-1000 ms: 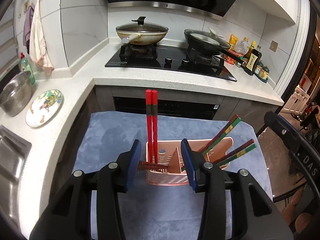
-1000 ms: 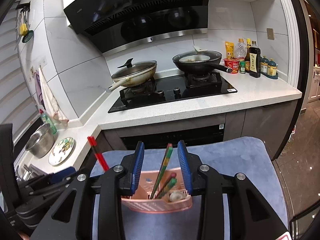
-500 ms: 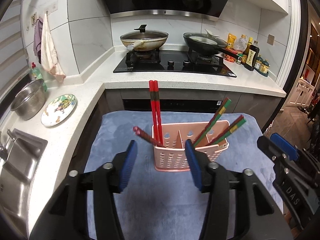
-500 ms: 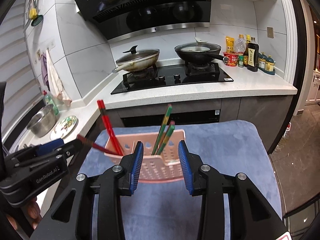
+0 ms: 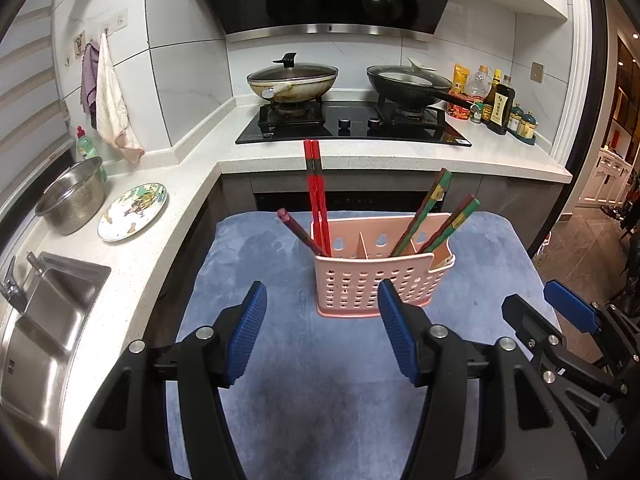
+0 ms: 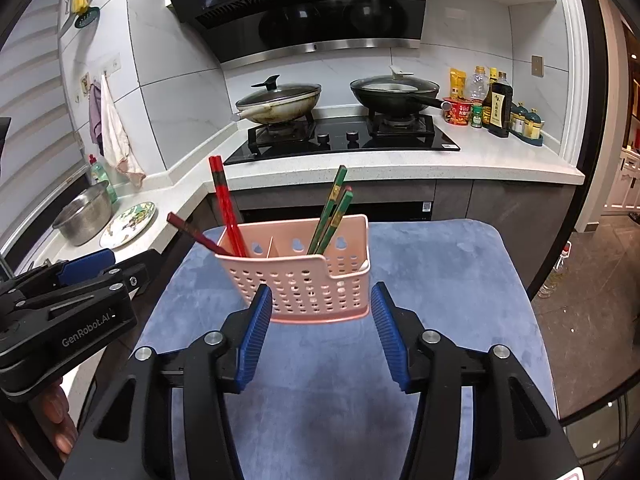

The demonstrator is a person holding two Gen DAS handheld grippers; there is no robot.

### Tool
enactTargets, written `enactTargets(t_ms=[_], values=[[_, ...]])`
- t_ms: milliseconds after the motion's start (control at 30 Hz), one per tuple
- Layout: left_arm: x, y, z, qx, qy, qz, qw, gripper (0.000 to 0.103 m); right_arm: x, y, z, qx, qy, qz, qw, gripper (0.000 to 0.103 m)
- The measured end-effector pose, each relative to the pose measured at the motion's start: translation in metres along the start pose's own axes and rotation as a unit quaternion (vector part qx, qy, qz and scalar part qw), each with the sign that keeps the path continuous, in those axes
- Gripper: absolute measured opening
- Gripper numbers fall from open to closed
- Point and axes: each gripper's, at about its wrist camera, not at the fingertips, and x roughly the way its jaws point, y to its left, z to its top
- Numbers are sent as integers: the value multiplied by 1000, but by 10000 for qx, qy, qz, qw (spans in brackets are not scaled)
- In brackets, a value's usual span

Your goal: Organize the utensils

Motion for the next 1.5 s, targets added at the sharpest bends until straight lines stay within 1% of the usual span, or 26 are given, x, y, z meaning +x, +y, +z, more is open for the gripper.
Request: enactTargets(t_ms=[200, 267, 433, 567, 633, 667, 700, 767, 867, 933, 1000, 1067, 1167, 1367, 1500], values=[[-4, 0, -9, -1, 11, 38, 10000, 58, -2, 3, -9, -33, 90, -34, 9999, 51], [-6, 0, -12, -5, 0, 58, 10000, 62, -3, 5, -11, -51, 86, -55, 9999, 52], [-9, 0, -18, -3, -17, 97, 10000, 67, -6, 6, -14, -87, 110, -96, 9999, 52], [-10, -1, -22, 12, 3, 116, 9999, 68, -6, 6, -17, -98, 171, -113, 9997, 53], [-9, -1, -25, 22, 4, 146, 9999, 72, -6, 6, -20, -101, 182, -125, 9997, 53], [-10, -1, -26, 21, -2, 159, 9999, 72, -7, 7, -21, -117, 175, -132, 9997, 54], [-10, -1, -28, 25, 2, 172, 9998, 73, -7, 7, -22, -131, 171, -160, 9996, 59], [-9, -1, -31, 31, 32, 185, 9998, 73, -8, 6, -25, -150, 169, -212, 9995, 61], [-8, 0, -35, 29, 58, 204, 9998, 74, -7, 6, -28, -134, 207, -211, 9995, 70], [-8, 0, -37, 21, 70, 222, 9997, 76, -7, 4, -29, -118, 223, -229, 9994, 73], [-8, 1, -39, 8, 62, 255, 9997, 78, -7, 3, -31, -111, 243, -272, 9993, 81], [-8, 2, -40, 3, 85, 263, 9996, 79, -7, 1, -32, -70, 259, -269, 9993, 84], [-8, 2, -41, -1, 80, 312, 9995, 85, -6, -1, -34, -22, 285, -284, 9992, 84], [-7, 4, -45, -16, 95, 371, 9993, 91, -5, -3, -38, -17, 304, -395, 9988, 86], [-6, 4, -48, -9, 139, 381, 9992, 93, -4, -5, -42, 9, 341, -439, 9985, 87]])
